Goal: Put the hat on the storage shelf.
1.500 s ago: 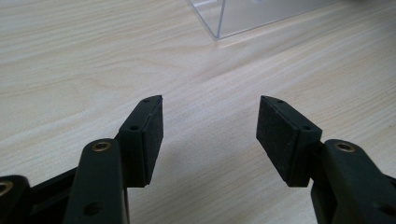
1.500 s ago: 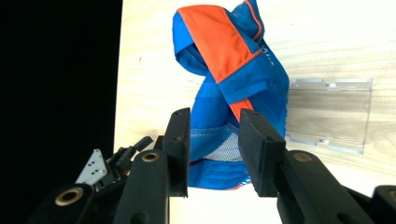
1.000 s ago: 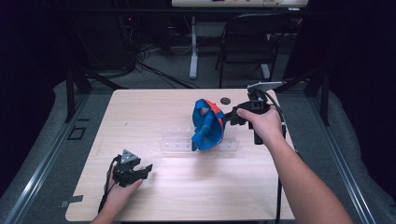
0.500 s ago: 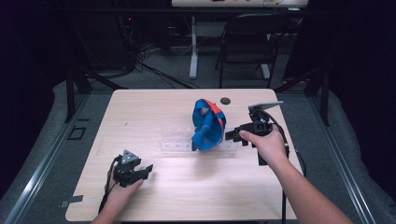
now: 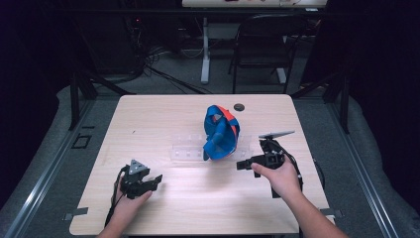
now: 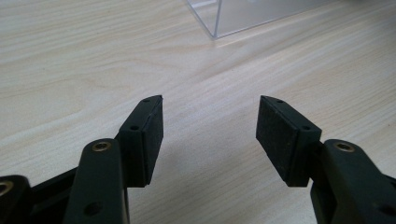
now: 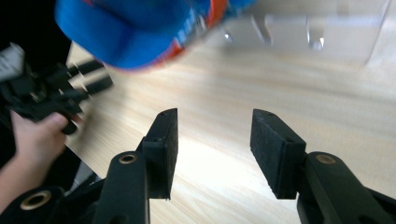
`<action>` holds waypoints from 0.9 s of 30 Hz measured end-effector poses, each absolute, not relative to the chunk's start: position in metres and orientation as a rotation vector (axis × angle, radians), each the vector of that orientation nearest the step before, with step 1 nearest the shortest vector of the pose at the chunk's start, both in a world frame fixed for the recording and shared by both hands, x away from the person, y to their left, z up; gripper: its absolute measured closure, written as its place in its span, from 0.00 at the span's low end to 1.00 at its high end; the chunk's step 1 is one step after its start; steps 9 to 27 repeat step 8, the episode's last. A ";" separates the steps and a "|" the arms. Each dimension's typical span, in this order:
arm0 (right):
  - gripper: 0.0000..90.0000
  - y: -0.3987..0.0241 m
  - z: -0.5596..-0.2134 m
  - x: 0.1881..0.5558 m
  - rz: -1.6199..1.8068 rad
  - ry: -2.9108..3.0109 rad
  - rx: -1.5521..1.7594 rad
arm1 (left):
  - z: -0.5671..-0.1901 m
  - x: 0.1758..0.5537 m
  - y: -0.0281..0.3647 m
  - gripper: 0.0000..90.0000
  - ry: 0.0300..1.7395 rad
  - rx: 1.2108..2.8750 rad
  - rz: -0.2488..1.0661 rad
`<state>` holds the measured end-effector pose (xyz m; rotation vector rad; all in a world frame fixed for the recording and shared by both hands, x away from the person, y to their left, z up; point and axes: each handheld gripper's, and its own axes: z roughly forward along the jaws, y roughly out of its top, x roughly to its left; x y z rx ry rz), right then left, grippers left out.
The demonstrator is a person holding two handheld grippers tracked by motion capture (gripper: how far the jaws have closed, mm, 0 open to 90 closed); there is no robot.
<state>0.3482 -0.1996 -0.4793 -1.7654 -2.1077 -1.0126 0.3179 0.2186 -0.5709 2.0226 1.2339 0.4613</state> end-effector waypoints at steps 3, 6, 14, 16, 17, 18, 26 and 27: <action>0.58 -0.201 -0.495 0.339 -1.016 -2.116 -1.769 | -0.568 0.315 0.218 0.47 1.210 2.002 0.473; 0.57 -0.208 -0.509 0.330 -1.049 -2.171 -1.760 | -0.565 0.312 0.214 0.48 1.184 1.980 0.470; 0.57 -0.216 -0.515 0.324 -1.104 -2.234 -1.794 | -0.562 0.310 0.209 0.48 1.160 1.968 0.460; 0.57 -0.216 -0.515 0.324 -1.104 -2.234 -1.794 | -0.562 0.310 0.209 0.48 1.160 1.968 0.460; 0.57 -0.216 -0.515 0.324 -1.104 -2.234 -1.794 | -0.562 0.310 0.209 0.48 1.160 1.968 0.460; 0.57 -0.216 -0.515 0.324 -1.104 -2.234 -1.794 | -0.562 0.310 0.209 0.48 1.160 1.968 0.460; 0.57 -0.216 -0.515 0.324 -1.104 -2.234 -1.794 | -0.562 0.310 0.209 0.48 1.160 1.968 0.460; 0.57 -0.216 -0.515 0.324 -1.104 -2.234 -1.794 | -0.562 0.310 0.209 0.48 1.160 1.968 0.460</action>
